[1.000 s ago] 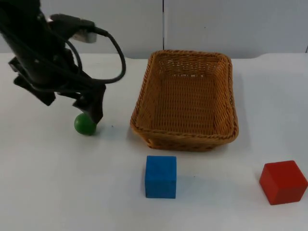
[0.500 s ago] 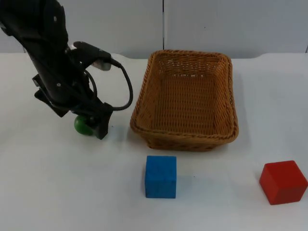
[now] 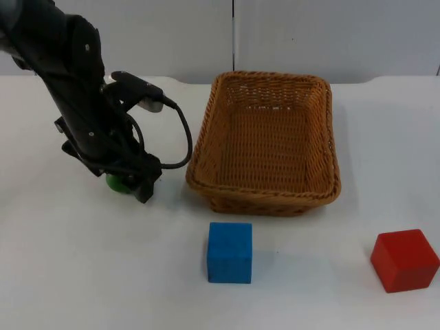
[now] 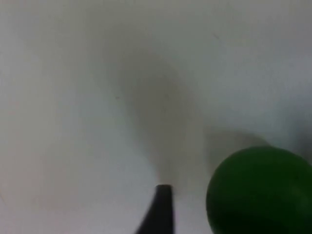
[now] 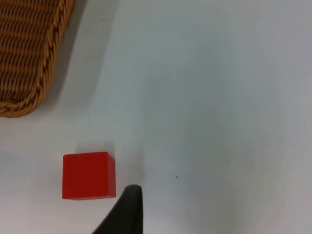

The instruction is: Place all geometric objects except the red cube into the basket.

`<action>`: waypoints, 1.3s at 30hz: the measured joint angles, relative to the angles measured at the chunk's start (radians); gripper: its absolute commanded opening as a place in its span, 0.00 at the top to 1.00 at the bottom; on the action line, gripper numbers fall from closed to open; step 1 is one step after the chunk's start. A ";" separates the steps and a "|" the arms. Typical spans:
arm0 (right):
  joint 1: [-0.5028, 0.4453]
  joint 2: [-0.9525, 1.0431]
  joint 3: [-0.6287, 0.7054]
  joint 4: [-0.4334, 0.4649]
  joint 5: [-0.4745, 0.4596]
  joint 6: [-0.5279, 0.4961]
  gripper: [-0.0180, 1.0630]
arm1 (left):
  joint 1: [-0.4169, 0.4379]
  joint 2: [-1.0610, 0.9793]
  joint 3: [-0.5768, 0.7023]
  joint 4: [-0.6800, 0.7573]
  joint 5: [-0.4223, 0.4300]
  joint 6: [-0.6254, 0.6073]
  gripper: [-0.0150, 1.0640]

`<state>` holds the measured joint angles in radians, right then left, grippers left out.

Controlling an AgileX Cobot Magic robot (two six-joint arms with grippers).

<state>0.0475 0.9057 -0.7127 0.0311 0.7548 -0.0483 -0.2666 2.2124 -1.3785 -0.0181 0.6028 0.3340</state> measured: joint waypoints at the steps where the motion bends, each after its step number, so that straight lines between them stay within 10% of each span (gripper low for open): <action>1: 0.000 0.000 0.000 0.000 0.000 0.000 0.01 | 0.000 0.002 0.000 0.000 -0.002 0.002 0.45; 7: 0.000 0.000 0.000 0.000 -0.002 0.000 0.01 | 0.000 0.000 0.000 0.000 0.009 0.000 0.99; 26: 0.000 0.000 0.000 0.000 -0.002 0.000 0.01 | -0.106 -0.350 -0.019 -0.007 0.148 -0.091 0.99; 39: 0.000 0.000 0.002 0.000 -0.006 0.000 0.01 | -0.292 -0.084 -0.361 -0.015 0.260 -0.093 0.99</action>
<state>0.0475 0.9057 -0.7104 0.0311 0.7488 -0.0483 -0.5591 2.1282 -1.7396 -0.0329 0.8632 0.2407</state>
